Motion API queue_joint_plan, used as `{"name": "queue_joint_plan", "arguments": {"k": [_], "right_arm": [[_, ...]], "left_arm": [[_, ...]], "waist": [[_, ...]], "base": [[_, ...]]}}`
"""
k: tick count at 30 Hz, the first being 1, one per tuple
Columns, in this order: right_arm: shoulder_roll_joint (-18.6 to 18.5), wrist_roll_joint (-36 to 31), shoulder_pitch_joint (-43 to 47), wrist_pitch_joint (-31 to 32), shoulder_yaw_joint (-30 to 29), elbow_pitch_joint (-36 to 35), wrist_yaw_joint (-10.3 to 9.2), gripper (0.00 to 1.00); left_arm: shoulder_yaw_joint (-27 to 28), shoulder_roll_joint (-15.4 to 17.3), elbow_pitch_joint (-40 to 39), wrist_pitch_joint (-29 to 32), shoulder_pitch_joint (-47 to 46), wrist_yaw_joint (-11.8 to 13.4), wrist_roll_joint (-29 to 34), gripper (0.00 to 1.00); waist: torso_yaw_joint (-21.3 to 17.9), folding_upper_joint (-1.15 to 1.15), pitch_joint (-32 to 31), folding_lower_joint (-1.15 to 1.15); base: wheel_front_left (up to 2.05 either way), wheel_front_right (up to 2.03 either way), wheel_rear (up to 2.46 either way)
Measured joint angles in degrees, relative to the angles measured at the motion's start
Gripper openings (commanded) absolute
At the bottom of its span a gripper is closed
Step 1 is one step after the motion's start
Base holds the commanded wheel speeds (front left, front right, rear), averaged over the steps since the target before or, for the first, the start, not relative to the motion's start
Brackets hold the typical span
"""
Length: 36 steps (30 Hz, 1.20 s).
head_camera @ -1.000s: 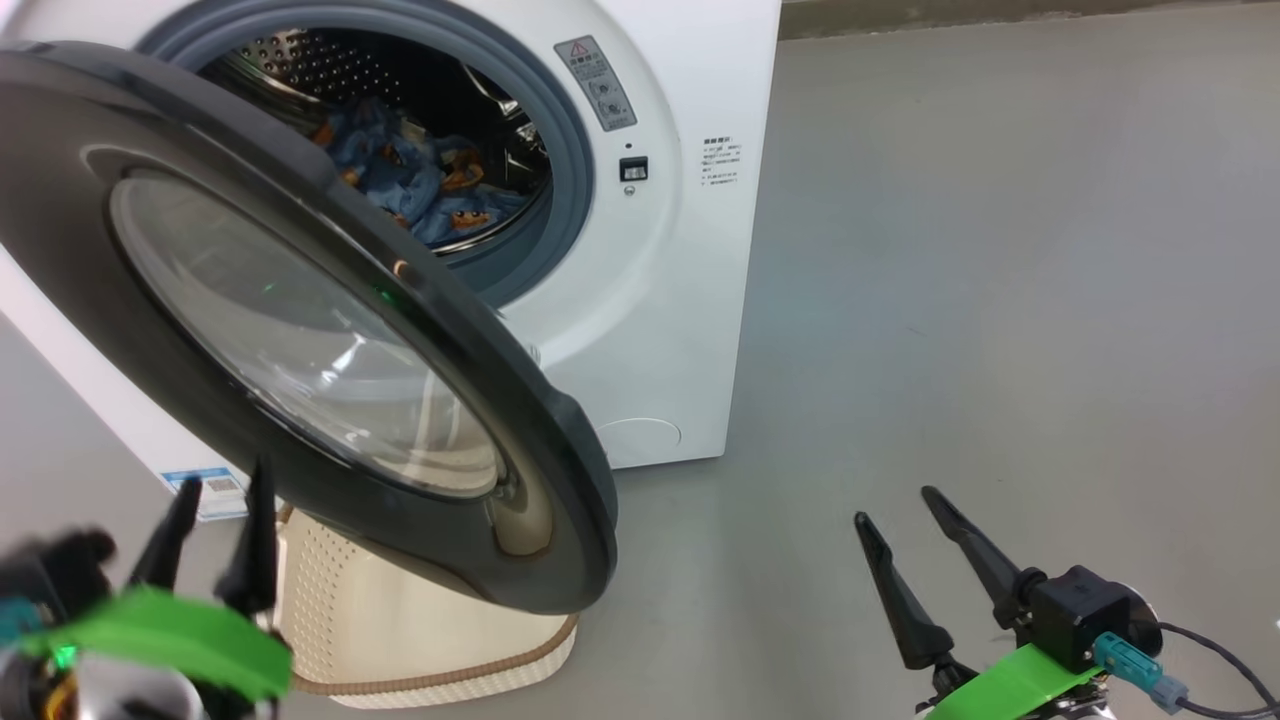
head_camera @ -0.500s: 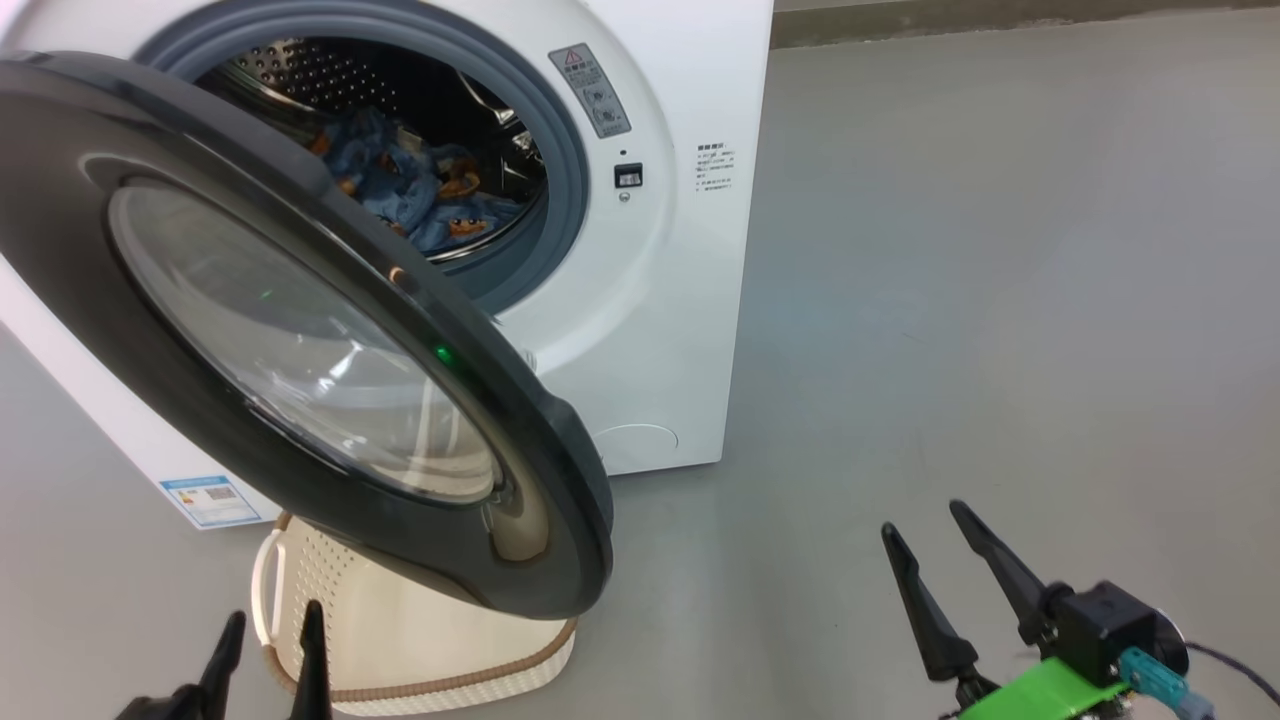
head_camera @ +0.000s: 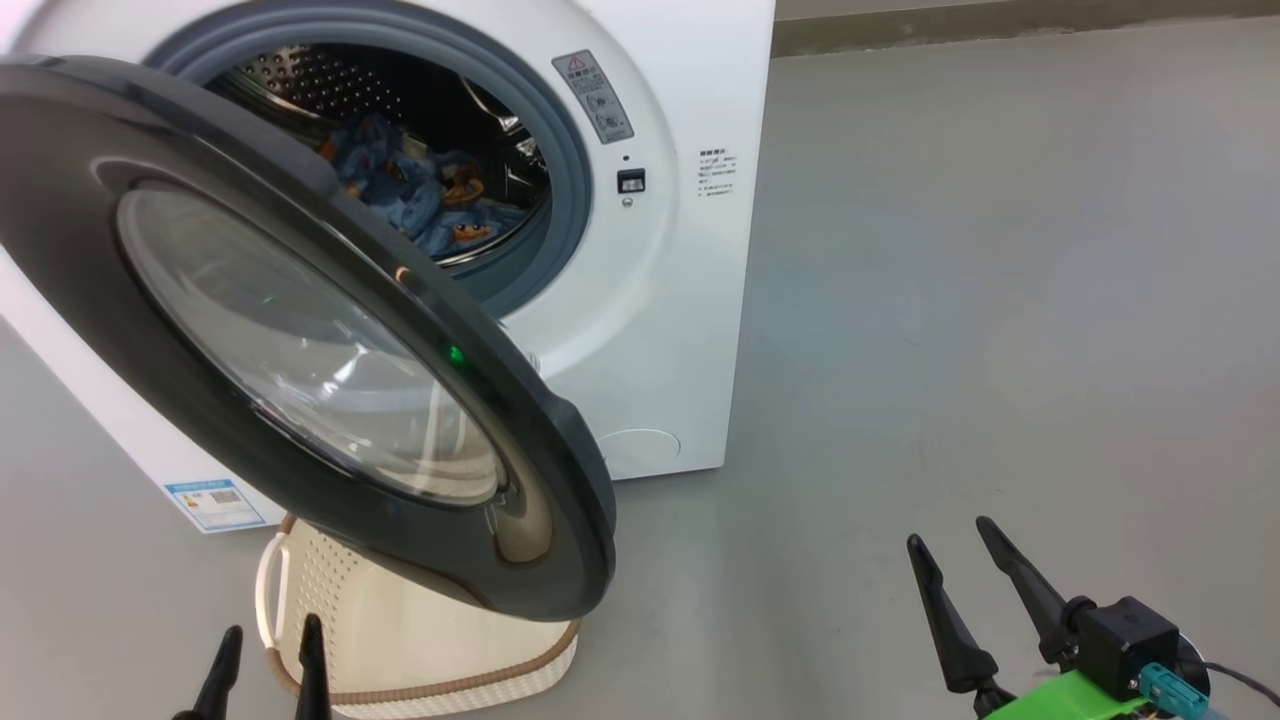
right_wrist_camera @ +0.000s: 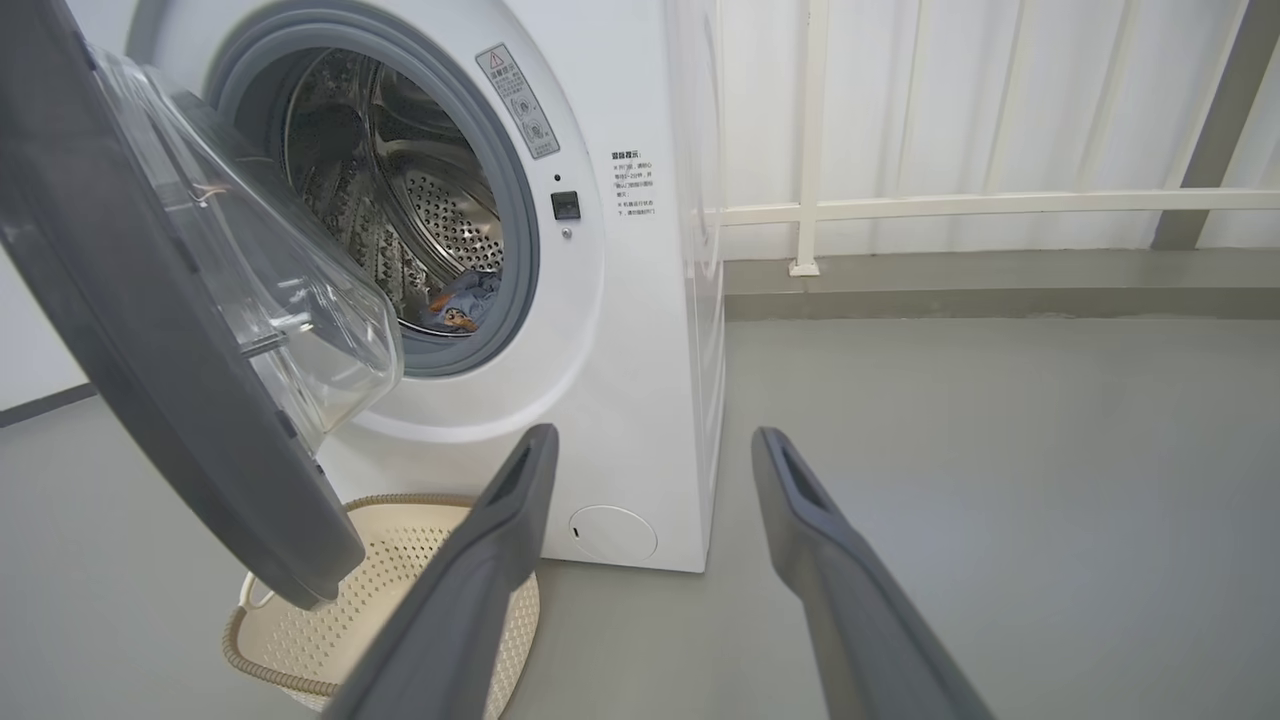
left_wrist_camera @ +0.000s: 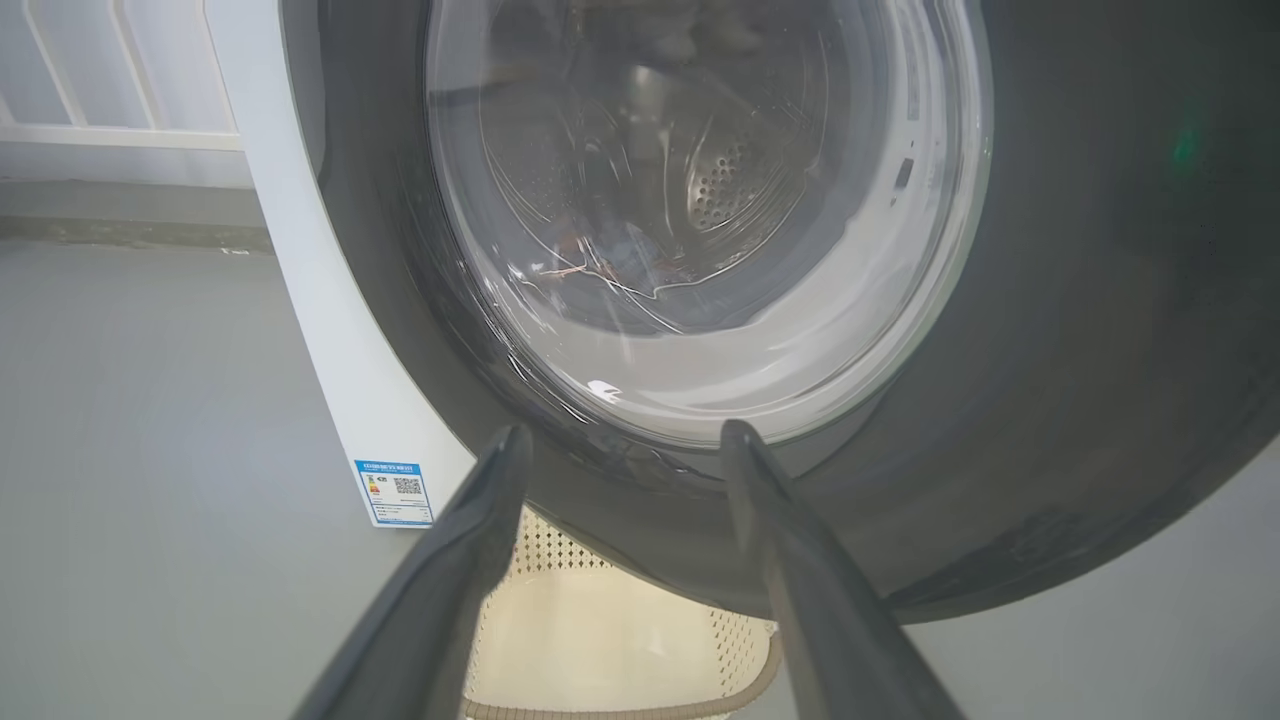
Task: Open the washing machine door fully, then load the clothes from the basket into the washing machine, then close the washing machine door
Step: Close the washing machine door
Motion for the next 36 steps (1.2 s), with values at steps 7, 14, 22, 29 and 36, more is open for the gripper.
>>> {"name": "queue_joint_plan", "arguments": {"k": [7,14,22,29,36], "right_arm": [[0.29,-0.53,1.28,0.00,-0.78,1.42,0.00,1.00],[0.32,-0.59,1.37,0.00,-1.67,2.20,0.00,0.00],[0.03,-0.59,-0.23,0.00,-0.08,-0.48,0.00,0.00],[-0.25,-0.58,-7.35,-0.01,6.50,-7.11,0.00,0.00],[0.43,-0.24,-17.48,-0.02,17.86,-13.36,0.00,0.00]], "left_arm": [[0.46,-0.16,0.05,-0.01,0.00,-0.82,0.34,1.00],[0.43,-0.20,0.08,-0.01,0.00,-0.89,0.31,1.00],[0.13,-0.23,0.24,-0.01,0.06,-1.07,0.30,1.00],[-0.66,-0.25,0.36,-0.01,0.15,-1.07,0.26,1.00],[-1.24,-0.26,0.62,-0.02,0.16,-1.31,0.30,1.00]], "waist": [[0.54,0.00,-0.45,0.00],[0.82,0.00,-0.63,0.00],[1.25,0.00,-0.93,0.00],[1.99,0.00,-1.10,0.00],[3.13,0.00,-1.26,0.00]], "base": [[0.00,0.00,0.00],[0.00,0.00,0.00],[0.00,0.00,0.00],[0.00,0.00,0.00],[0.00,0.00,0.00]]}}
